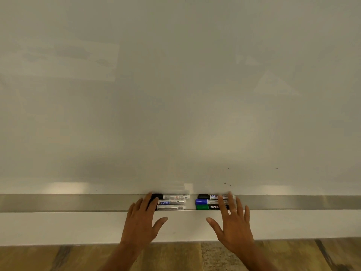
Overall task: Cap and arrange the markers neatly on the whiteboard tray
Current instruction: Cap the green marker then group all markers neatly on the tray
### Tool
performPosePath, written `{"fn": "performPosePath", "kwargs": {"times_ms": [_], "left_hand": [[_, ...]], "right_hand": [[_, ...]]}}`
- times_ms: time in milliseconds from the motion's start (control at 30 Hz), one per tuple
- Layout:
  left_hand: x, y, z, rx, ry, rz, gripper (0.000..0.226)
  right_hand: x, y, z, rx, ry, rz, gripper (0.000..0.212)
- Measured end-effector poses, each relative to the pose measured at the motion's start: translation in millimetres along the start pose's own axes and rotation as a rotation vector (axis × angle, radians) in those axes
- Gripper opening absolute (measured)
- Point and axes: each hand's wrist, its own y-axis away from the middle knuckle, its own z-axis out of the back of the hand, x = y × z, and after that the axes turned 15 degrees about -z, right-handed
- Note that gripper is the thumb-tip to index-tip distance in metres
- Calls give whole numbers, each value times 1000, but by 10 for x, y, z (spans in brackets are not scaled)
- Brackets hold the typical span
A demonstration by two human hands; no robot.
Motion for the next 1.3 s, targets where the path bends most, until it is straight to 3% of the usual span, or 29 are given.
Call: {"fn": "performPosePath", "kwargs": {"times_ms": [400,667,900,1100,1300], "left_hand": [[-64,-5,-144,-23,137,1,76],[-103,26,-174,-18,162,49,87],[-158,14,-140,-136,307,37,84],[-65,18,-147,-149,213,149,82],[-119,8,-152,-155,289,155,81]], "right_hand": [[259,116,-90,45,-34,69,86],[193,-27,-31,46,-200,-107,108],[300,46,39,65,-459,-73,104],[271,-14,77,42,-411,-199,107],[333,2,63,76,-439,-177,108]]}}
